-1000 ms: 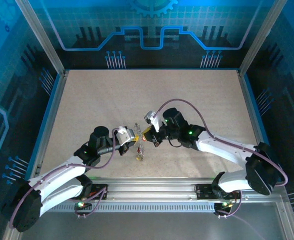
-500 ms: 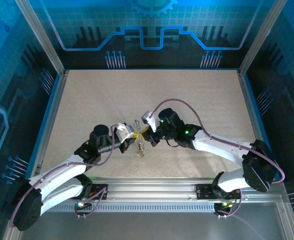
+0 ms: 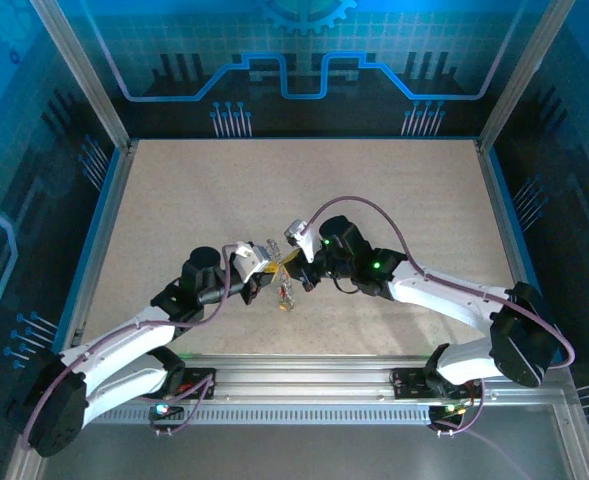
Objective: Put the keys on the keyring
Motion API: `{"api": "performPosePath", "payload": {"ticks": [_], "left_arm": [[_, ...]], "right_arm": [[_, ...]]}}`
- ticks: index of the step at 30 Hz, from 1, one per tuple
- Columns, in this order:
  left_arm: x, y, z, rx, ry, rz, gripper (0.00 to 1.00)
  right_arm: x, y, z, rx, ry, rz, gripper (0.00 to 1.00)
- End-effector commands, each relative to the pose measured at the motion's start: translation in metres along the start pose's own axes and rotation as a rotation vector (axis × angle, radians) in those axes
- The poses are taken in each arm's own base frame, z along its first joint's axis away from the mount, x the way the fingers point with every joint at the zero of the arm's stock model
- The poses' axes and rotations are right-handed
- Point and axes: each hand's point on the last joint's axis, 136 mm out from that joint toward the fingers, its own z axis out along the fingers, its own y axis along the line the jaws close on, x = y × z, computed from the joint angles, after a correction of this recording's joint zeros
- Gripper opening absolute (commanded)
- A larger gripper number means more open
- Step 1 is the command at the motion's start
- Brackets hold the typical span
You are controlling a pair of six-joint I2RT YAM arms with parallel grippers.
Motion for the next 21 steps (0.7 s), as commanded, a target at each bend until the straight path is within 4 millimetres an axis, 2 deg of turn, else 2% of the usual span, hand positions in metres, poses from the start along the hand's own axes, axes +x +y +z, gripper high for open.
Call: {"api": "performPosePath", "payload": {"ticks": [1, 11, 21], "left_arm": [[-0.0232, 0.0031, -0.0002, -0.002, -0.054, -0.013, 0.00], [-0.0273, 0.0017, -0.0002, 0.009, -0.060, -0.022, 0.00], [-0.0262, 0.0006, 0.0008, 0.017, -0.054, -0.032, 0.00]], "right_arm": [[-0.0122, 0.0038, -0.0042, 0.006, -0.049, -0.023, 0.00], [-0.0085, 0.0000, 0.0034, 0.032, -0.011, -0.021, 0.00], [-0.0134, 0.0033, 0.0015, 0.031, -0.033, -0.031, 0.00]]}}
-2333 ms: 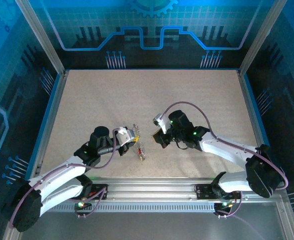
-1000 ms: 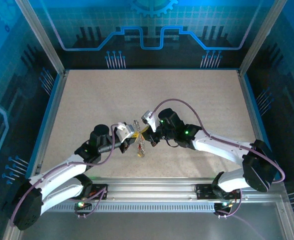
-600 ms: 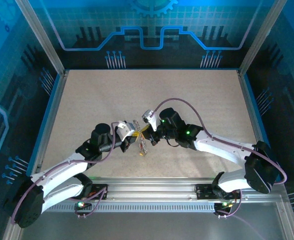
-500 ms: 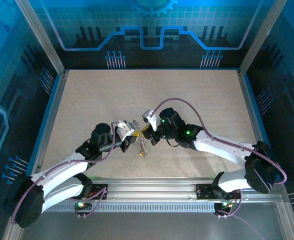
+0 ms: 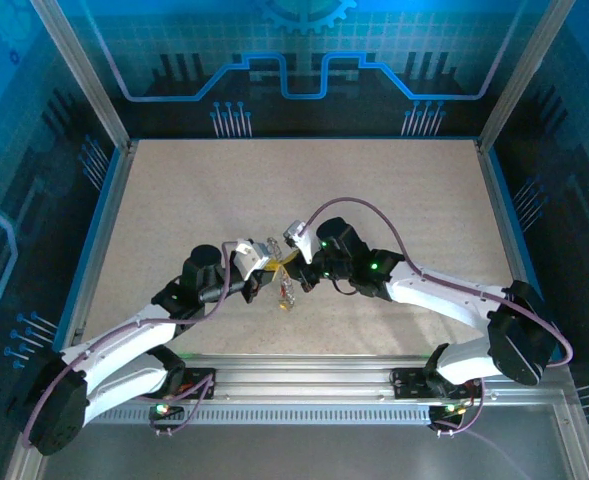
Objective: Put the keys on the keyring
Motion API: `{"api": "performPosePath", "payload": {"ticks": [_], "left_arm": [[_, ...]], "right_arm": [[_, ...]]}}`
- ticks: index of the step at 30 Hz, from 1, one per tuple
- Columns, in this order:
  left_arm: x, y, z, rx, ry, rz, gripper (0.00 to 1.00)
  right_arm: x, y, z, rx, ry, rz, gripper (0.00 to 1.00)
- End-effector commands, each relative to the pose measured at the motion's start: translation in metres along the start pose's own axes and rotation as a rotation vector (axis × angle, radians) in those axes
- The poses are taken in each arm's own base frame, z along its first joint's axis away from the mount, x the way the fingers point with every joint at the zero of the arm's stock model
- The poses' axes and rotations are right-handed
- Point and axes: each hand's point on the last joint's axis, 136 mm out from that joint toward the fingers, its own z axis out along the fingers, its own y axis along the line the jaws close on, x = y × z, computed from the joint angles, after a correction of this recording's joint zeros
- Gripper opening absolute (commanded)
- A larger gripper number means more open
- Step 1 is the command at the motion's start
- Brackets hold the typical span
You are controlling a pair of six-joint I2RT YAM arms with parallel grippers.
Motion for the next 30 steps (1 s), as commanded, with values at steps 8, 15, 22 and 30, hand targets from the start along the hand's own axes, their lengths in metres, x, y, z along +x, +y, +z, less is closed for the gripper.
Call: {"api": "performPosePath", "payload": {"ticks": [8, 15, 22, 30], "left_arm": [[-0.014, 0.004, 0.002, -0.013, -0.035, -0.034, 0.00], [-0.014, 0.006, 0.003, -0.018, -0.033, -0.073, 0.00], [-0.017, 0.004, 0.000, -0.011, -0.049, -0.067, 0.00], [-0.017, 0.001, 0.000, 0.003, -0.055, -0.049, 0.00]], "right_arm": [[-0.020, 0.009, -0.009, -0.010, -0.082, -0.037, 0.00], [-0.021, 0.006, -0.010, 0.003, -0.086, -0.030, 0.00], [-0.013, 0.002, -0.001, 0.015, -0.039, -0.020, 0.00], [-0.011, 0.000, 0.003, 0.023, -0.023, -0.014, 0.00]]}}
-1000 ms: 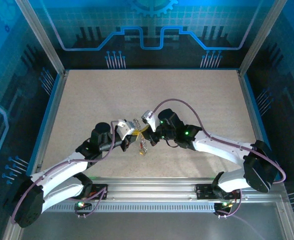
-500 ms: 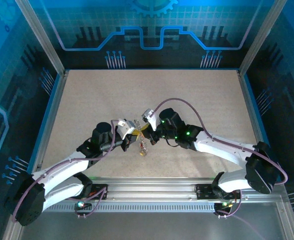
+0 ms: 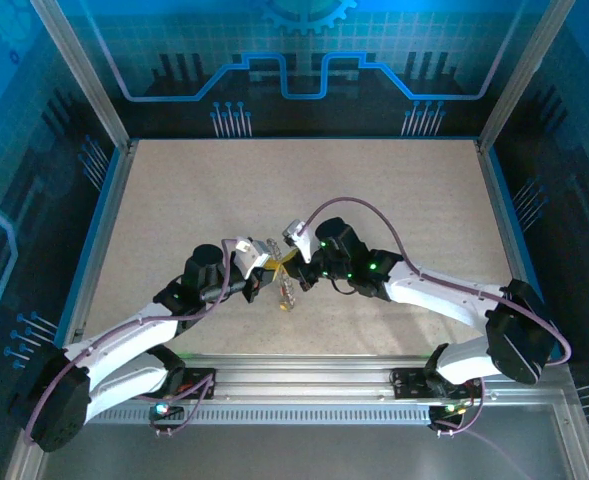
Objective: Put the keys on the keyring
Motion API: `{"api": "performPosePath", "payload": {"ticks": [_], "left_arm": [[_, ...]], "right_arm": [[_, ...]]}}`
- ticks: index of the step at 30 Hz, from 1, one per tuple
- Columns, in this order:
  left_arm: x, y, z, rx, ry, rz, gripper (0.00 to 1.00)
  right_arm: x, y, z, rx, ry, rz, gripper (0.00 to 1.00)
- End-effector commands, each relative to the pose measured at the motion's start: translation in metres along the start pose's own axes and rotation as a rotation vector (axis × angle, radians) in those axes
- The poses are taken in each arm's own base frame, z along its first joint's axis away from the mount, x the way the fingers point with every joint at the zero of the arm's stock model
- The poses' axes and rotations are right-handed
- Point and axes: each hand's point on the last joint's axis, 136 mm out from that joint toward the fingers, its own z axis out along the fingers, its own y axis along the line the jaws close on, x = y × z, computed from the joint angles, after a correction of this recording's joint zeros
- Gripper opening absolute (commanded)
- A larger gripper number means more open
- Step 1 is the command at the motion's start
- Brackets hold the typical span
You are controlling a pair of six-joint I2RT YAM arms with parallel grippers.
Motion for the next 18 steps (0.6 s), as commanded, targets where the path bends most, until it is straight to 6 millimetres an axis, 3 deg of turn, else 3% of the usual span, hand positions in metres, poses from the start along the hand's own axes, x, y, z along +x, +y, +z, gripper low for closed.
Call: {"api": "performPosePath", "payload": {"ticks": [1, 18], "left_arm": [[-0.023, -0.004, -0.004, 0.017, -0.075, 0.030, 0.00], [-0.015, -0.004, 0.001, 0.027, -0.047, 0.037, 0.00]], "right_arm": [[-0.009, 0.003, 0.001, 0.005, -0.013, -0.009, 0.00], [-0.019, -0.001, -0.004, 0.038, -0.049, 0.000, 0.00]]}}
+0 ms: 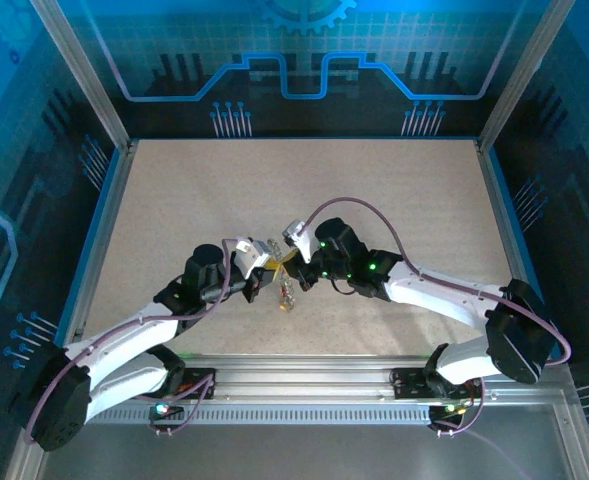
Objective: Put the keys on the keyring
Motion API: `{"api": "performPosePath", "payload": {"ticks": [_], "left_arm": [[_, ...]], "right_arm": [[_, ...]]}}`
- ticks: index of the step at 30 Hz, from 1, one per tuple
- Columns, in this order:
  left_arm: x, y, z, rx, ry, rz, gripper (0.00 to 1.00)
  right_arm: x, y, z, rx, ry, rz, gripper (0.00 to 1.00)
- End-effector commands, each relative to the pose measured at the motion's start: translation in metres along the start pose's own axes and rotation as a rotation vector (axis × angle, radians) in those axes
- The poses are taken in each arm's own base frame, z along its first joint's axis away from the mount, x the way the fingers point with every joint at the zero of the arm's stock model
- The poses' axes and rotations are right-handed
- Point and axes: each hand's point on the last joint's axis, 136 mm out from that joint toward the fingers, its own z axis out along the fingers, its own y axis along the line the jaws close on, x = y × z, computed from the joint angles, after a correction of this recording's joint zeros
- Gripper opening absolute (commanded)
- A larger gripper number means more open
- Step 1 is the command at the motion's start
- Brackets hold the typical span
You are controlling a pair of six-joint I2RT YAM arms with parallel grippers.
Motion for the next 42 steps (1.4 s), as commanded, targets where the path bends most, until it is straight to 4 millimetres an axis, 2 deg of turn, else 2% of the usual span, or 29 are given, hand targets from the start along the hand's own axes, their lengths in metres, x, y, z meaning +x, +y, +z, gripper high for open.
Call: {"api": "performPosePath", "payload": {"ticks": [1, 13, 17, 27, 42], "left_arm": [[-0.015, -0.004, 0.000, 0.026, -0.048, 0.034, 0.00], [-0.016, -0.007, -0.002, 0.035, -0.064, 0.089, 0.00], [-0.018, -0.008, -0.004, 0.039, -0.079, 0.098, 0.00], [-0.019, -0.008, -0.010, 0.021, -0.117, 0.105, 0.00], [-0.030, -0.006, -0.020, -0.020, -0.231, 0.135, 0.00]], "right_arm": [[-0.019, -0.001, -0.004, 0.035, -0.047, 0.000, 0.00], [-0.009, -0.021, 0.002, 0.115, 0.019, 0.058, 0.00], [0.001, -0.029, 0.007, 0.142, 0.068, 0.089, 0.00], [0.011, -0.038, 0.008, 0.169, 0.099, 0.142, 0.00], [0.017, -0.031, 0.002, 0.064, 0.088, 0.218, 0.00]]}}
